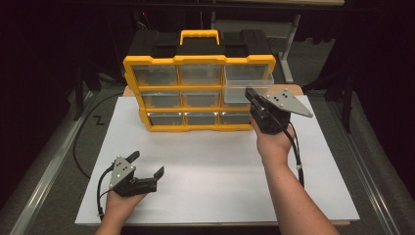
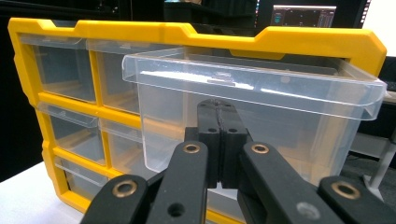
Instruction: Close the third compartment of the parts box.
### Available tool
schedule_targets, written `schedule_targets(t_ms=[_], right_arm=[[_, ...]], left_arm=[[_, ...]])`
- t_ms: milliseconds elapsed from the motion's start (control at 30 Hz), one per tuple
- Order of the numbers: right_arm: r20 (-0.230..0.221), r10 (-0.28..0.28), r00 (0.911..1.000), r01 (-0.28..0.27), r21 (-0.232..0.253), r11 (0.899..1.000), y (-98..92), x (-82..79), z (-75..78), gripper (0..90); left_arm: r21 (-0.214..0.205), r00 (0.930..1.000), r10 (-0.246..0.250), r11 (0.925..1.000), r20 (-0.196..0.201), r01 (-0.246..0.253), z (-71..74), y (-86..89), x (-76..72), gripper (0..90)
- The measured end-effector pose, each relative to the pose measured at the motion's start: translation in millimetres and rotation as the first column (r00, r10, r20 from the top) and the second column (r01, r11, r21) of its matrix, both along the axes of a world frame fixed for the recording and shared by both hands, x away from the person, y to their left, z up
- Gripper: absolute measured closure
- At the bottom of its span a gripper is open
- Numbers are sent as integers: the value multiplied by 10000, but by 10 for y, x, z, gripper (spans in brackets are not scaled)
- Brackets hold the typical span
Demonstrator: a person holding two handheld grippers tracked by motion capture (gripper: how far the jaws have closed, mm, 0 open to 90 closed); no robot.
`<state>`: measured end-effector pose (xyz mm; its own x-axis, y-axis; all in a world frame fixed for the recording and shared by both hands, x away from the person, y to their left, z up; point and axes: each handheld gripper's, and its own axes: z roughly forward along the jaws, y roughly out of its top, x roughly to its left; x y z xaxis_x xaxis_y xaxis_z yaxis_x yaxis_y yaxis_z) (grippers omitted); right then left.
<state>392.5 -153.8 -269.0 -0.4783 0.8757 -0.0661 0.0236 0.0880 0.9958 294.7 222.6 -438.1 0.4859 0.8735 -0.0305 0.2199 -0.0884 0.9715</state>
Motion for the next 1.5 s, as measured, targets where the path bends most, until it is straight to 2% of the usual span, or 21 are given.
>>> schedule_targets(t_ms=[67, 233, 767, 1500], right_arm=[[19, -34, 10000, 34, -25, 10000, 3, 9, 1, 900], [-3, -113, 9999, 113, -50, 9999, 9, 40, 20, 900], [73, -267, 9996, 269, -285, 9992, 29, 139, 57, 900], [-113, -569, 9983, 566, -290, 9980, 99, 363, 68, 900]], left_arm=[[-99, 9999, -82, 9999, -106, 81, 2, -1, 2, 3], [39, 9998, -118, 9999, -130, 119, -3, -9, 0, 2], [18, 9996, -248, 9997, -132, 249, -13, -23, 17, 2], [-1, 9997, -230, 9997, -72, 230, -12, -9, 25, 2]])
